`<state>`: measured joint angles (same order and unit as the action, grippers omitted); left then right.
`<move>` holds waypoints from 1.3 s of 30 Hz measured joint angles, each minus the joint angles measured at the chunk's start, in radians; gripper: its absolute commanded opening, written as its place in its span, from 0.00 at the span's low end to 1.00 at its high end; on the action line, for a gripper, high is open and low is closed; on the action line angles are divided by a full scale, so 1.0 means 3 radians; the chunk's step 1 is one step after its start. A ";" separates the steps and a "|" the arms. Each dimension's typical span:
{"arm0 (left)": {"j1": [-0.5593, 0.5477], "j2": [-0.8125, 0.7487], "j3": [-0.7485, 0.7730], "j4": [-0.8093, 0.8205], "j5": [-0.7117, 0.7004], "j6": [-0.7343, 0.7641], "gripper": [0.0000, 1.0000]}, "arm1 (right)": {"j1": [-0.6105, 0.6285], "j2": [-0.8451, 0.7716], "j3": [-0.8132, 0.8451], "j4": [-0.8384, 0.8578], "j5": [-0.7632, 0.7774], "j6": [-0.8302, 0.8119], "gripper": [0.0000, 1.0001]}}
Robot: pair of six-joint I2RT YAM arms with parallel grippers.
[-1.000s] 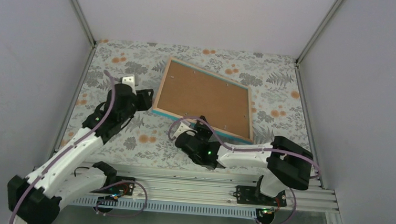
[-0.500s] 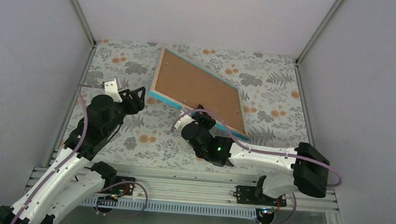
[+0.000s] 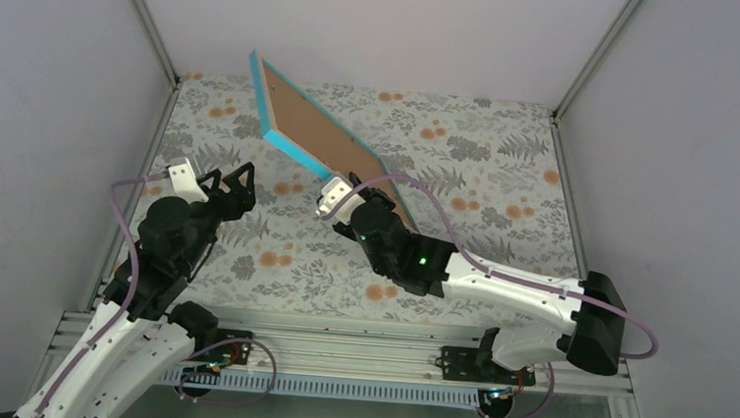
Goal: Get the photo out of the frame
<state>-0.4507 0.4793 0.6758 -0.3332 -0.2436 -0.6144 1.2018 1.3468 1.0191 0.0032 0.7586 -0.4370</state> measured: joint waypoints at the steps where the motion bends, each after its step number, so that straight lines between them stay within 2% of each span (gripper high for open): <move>1: 0.0000 -0.0008 -0.0001 -0.0001 -0.0027 0.0000 0.86 | -0.0001 -0.0025 0.0013 -0.0023 -0.0056 0.0036 0.04; 16: 0.0000 -0.0008 -0.0036 -0.0080 -0.0215 0.0020 0.90 | -0.0056 -0.0411 0.0074 -0.0168 -0.1099 0.0790 0.04; 20: 0.0000 -0.0001 -0.0036 -0.0092 -0.0234 0.0024 0.90 | -0.0183 -0.0497 0.0072 -0.0169 -0.1466 0.1115 0.04; 31: 0.0000 0.0046 -0.0036 -0.0142 -0.0249 0.0028 0.91 | -0.1156 -0.0753 -0.0108 -0.0170 -0.2738 0.2372 0.04; 39: 0.0000 0.0230 -0.0036 -0.0145 -0.0212 0.0027 0.91 | -0.2059 -0.0918 -0.0626 0.0102 -0.3661 0.3404 0.04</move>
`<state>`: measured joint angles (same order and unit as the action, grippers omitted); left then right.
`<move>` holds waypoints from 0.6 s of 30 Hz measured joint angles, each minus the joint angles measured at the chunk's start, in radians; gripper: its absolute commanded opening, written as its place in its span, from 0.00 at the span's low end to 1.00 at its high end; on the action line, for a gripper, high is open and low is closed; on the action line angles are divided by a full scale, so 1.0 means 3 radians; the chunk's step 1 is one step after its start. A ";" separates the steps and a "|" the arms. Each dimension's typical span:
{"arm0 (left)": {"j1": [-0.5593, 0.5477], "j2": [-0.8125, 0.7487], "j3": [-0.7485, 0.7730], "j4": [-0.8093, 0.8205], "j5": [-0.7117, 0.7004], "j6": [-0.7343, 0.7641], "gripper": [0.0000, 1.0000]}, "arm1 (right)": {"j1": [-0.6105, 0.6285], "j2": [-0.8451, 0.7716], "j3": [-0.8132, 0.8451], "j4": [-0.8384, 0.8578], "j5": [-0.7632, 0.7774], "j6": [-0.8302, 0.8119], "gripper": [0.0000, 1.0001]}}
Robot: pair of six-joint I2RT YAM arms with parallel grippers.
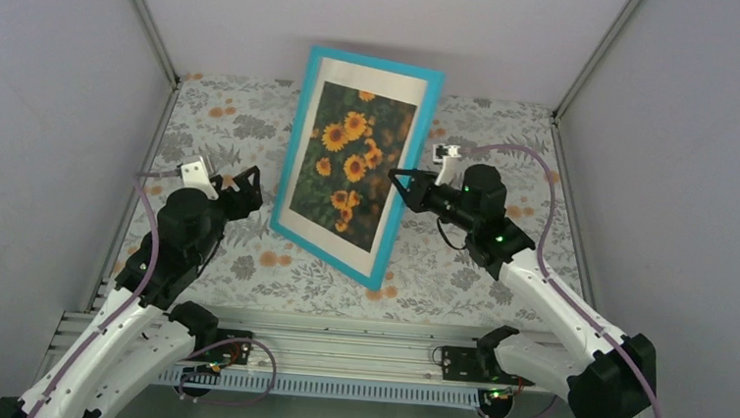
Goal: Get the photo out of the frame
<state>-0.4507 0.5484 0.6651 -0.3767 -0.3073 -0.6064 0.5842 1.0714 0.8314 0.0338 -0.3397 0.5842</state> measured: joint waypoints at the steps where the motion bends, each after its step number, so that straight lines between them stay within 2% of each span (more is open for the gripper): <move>1: 0.0000 0.0031 0.0001 0.0000 0.0015 0.0000 0.91 | -0.0120 -0.0017 -0.0095 0.0051 -0.0109 0.0132 0.04; 9: 0.0000 0.0347 0.0001 0.0003 0.0158 -0.0001 0.91 | -0.1026 -0.0001 -0.0969 0.0660 -0.0837 0.1052 0.04; 18: 0.0000 0.0680 0.0001 0.0013 0.0362 0.0003 0.90 | -0.1651 0.0647 -0.1503 0.1272 -0.1420 0.1439 0.04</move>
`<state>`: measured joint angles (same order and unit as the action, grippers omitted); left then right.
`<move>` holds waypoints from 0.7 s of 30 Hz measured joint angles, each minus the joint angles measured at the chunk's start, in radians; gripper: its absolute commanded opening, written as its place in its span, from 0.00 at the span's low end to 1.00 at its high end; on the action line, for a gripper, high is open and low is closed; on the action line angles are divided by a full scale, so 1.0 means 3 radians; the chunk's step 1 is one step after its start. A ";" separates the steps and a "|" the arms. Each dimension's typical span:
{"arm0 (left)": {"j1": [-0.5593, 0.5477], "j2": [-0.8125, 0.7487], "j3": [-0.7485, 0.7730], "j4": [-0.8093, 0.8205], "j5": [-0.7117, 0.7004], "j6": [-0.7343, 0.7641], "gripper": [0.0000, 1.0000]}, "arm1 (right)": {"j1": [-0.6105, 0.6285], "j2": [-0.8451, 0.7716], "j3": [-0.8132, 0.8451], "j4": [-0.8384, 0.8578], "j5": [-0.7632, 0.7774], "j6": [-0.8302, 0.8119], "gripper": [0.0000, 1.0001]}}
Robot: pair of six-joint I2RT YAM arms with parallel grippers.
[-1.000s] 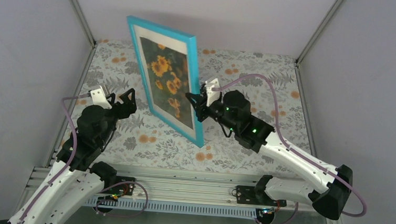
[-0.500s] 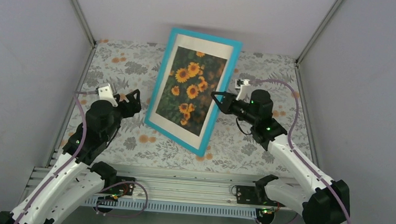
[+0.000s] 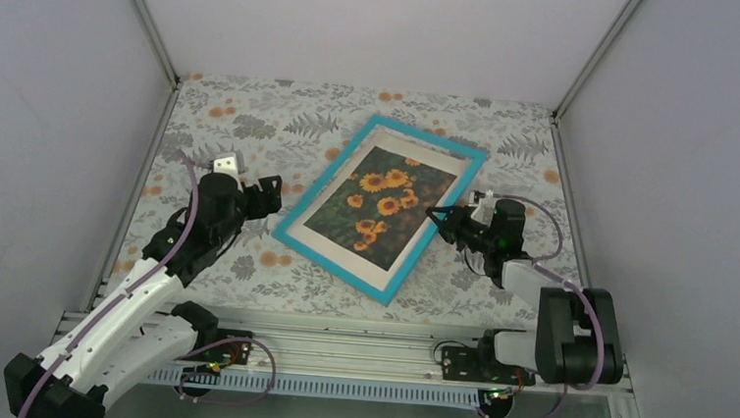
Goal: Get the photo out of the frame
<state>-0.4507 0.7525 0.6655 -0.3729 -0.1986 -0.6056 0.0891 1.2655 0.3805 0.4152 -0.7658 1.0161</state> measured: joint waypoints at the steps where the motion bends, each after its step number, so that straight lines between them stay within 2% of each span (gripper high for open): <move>1: 0.0000 0.0031 0.0000 0.0009 0.0018 0.0003 0.90 | -0.0051 0.0079 -0.0034 0.0036 -0.0060 0.0010 0.04; 5: 0.0000 0.0149 0.0000 0.0057 0.0093 0.0024 0.90 | -0.0206 0.0413 -0.0111 0.0113 -0.0276 -0.0004 0.04; 13: 0.0000 0.0364 0.0000 0.0146 0.0230 0.0080 0.89 | -0.0406 0.0922 -0.0047 0.0085 -0.0502 -0.0412 0.04; 21: 0.0000 0.0593 0.0000 0.0207 0.0412 0.0174 0.89 | -0.0595 0.1061 0.0276 -0.0547 -0.0511 -0.0983 0.35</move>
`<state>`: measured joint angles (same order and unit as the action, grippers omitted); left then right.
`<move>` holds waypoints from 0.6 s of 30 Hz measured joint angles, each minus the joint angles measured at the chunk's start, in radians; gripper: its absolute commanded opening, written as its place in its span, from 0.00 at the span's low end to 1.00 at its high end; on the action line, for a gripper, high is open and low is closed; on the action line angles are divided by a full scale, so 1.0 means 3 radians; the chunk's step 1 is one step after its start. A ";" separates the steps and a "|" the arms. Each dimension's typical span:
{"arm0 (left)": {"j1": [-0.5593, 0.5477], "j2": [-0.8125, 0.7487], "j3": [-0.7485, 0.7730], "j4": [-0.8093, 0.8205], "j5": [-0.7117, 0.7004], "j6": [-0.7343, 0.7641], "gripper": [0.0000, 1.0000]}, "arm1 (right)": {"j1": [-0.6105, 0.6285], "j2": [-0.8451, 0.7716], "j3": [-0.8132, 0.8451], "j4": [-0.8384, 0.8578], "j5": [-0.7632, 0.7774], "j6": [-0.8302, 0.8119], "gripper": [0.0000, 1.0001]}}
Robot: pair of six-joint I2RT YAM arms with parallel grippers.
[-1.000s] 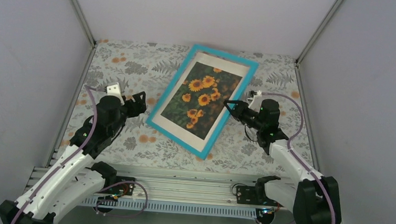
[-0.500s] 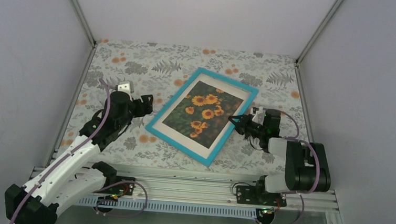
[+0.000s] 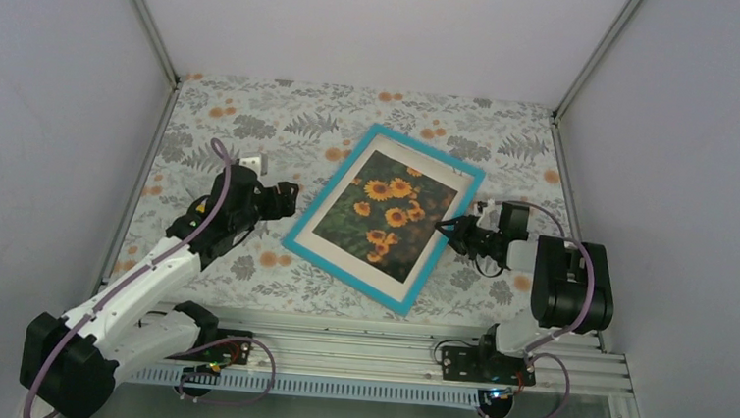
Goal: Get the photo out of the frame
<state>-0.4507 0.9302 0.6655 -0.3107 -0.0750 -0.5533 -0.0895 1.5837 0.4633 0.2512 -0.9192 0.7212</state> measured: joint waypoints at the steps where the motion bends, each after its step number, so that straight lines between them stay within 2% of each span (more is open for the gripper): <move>1: 0.0000 0.0050 0.0000 0.0010 0.0027 0.0014 0.89 | 0.0000 0.0000 0.0000 -0.0070 0.0132 -0.0117 0.39; 6: 0.0000 0.0271 0.0000 0.0080 0.0142 0.0083 0.88 | -0.0033 -0.0043 0.0047 -0.0233 0.0337 -0.0459 0.51; 10: -0.0001 0.0441 0.0000 0.0154 0.0217 0.0142 0.88 | -0.0034 -0.0212 0.0069 -0.0406 0.0580 -0.0605 0.54; 18: -0.0056 0.1001 0.0036 0.0286 0.0304 0.0268 0.85 | 0.0090 -0.0701 0.0135 -0.0954 0.1397 -0.0800 0.57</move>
<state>-0.4675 1.2304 0.6762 -0.2249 0.0162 -0.4728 -0.0624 1.3735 0.5037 -0.0349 -0.4999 0.4812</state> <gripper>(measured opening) 0.858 0.563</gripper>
